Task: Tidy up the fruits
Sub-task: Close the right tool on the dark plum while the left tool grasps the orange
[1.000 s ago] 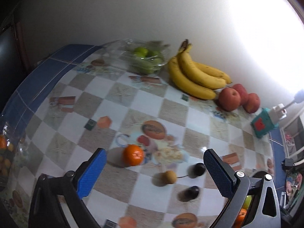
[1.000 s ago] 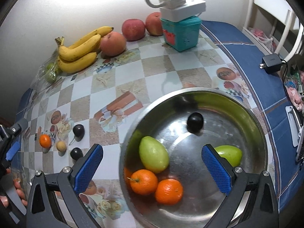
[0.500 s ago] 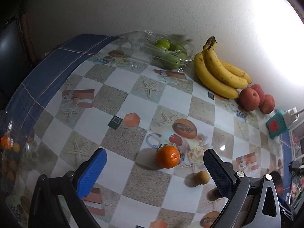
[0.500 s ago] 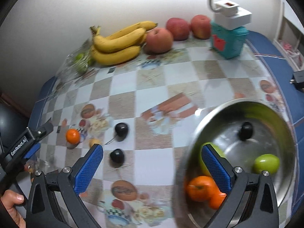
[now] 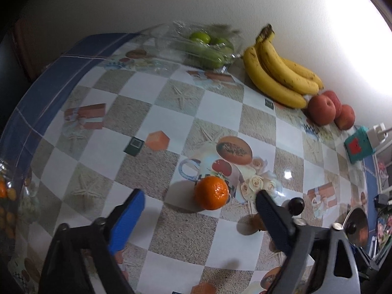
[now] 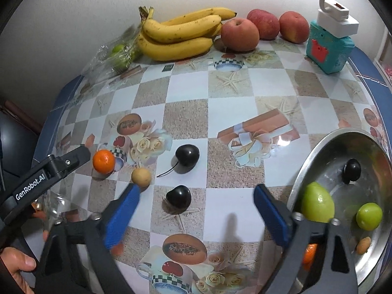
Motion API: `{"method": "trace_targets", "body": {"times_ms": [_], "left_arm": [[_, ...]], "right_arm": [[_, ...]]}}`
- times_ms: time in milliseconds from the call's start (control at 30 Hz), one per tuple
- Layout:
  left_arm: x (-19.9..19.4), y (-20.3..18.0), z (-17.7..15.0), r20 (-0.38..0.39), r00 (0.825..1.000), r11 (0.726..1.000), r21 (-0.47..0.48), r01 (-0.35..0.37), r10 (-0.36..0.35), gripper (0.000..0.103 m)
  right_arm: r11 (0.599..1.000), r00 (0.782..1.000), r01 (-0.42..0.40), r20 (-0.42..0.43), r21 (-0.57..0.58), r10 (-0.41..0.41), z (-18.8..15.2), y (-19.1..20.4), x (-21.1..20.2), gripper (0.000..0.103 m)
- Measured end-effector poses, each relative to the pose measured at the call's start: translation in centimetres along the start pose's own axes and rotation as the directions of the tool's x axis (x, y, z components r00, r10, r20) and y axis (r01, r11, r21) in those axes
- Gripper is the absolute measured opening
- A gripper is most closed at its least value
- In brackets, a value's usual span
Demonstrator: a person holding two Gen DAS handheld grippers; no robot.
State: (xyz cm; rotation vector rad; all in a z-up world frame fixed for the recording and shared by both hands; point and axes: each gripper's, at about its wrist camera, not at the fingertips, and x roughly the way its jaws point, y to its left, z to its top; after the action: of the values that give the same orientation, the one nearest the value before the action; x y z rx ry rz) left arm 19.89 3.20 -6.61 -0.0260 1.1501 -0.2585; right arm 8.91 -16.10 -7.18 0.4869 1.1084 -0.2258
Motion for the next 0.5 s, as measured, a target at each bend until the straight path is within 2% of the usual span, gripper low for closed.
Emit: {"method": "trace_targets", "body": {"times_ms": [100, 167, 233, 300, 333, 433, 500], "left_arm": [[0.7, -0.8, -0.1, -0.019, 1.000, 0.999, 0.035, 0.002, -0.002, 0.080], [1.2, -1.1, -0.2, -0.031, 1.000, 0.999, 0.050, 0.009, -0.007, 0.078], [1.5, -1.4, -0.2, -0.036, 0.999, 0.998, 0.063, 0.014, -0.012, 0.075], [1.8, -1.5, -0.1, -0.033, 0.999, 0.997, 0.074, 0.010, -0.008, 0.067], [2.0, -1.5, -0.1, -0.030, 1.000, 0.997, 0.076, 0.002, 0.000, 0.065], [2.4, -1.2, -0.1, -0.038, 0.999, 0.998, 0.069, 0.004, -0.001, 0.062], [2.9, -1.0, 0.0, -0.051, 0.999, 0.998, 0.063, 0.005, -0.002, 0.054]], "right_arm": [[1.000, 1.000, 0.000, -0.019, -0.007, 0.000, -0.1, 0.3, 0.7, 0.082], [1.000, 1.000, 0.009, -0.026, -0.019, -0.010, -0.1, 0.6, 1.0, 0.073], [1.000, 0.999, 0.004, -0.035, -0.029, -0.005, -0.1, 0.8, 1.3, 0.072], [0.999, 0.999, 0.005, -0.040, -0.038, -0.006, -0.1, 1.0, 1.6, 0.067], [0.999, 0.999, 0.008, -0.043, -0.043, -0.010, -0.2, 1.2, 1.7, 0.061], [0.999, 0.998, 0.010, -0.054, -0.049, -0.013, -0.2, 1.3, 2.0, 0.059], [0.999, 0.998, 0.007, -0.066, -0.053, -0.011, -0.3, 1.5, 2.4, 0.057]]}}
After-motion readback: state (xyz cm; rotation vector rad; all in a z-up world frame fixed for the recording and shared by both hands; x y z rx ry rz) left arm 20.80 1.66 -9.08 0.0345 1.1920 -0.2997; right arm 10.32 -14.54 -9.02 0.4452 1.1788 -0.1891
